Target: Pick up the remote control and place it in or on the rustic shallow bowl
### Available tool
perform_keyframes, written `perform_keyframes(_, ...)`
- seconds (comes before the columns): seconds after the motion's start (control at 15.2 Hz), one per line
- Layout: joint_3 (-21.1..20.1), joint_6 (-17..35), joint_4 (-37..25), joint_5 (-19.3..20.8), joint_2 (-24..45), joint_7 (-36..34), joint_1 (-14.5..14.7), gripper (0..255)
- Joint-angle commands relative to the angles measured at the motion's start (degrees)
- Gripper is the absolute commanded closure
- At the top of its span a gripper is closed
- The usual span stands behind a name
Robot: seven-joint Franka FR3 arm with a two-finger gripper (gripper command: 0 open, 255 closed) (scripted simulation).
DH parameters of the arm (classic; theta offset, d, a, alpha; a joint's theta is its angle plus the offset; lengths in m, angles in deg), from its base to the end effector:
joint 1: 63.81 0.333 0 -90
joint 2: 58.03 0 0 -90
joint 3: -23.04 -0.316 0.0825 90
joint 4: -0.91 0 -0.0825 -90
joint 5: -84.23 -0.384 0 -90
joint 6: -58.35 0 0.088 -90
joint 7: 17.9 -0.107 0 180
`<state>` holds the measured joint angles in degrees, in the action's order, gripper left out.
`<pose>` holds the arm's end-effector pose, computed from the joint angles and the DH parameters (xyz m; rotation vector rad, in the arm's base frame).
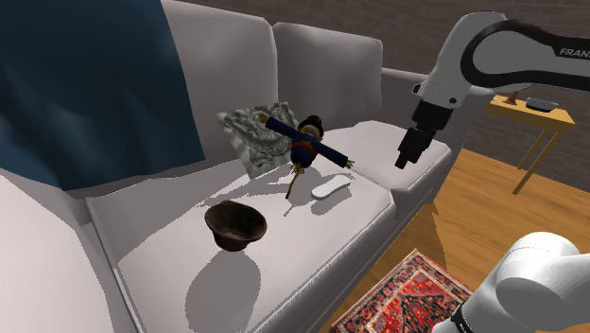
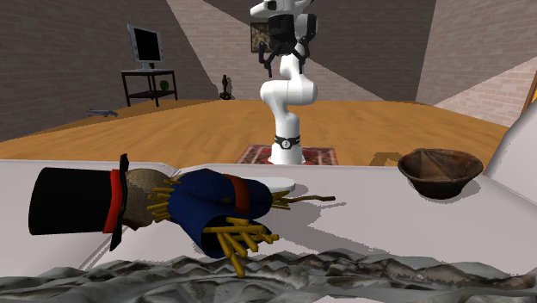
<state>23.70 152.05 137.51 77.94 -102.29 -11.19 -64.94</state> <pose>0.3163 0.0002 0.5794 -3.0229 -0.1259 -0.0487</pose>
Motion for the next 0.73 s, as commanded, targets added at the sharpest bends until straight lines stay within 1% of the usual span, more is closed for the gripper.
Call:
perform_keyframes(0.0,0.00,0.00,0.00,0.00,0.00,0.00,0.00,0)
perform_keyframes(0.33,-6.42,8.86,0.07,-2.54,8.10,-15.83,-3.51,0)
perform_keyframes(0.66,-11.74,16.76,-2.36,-2.77,18.07,-31.66,-7.35,0)
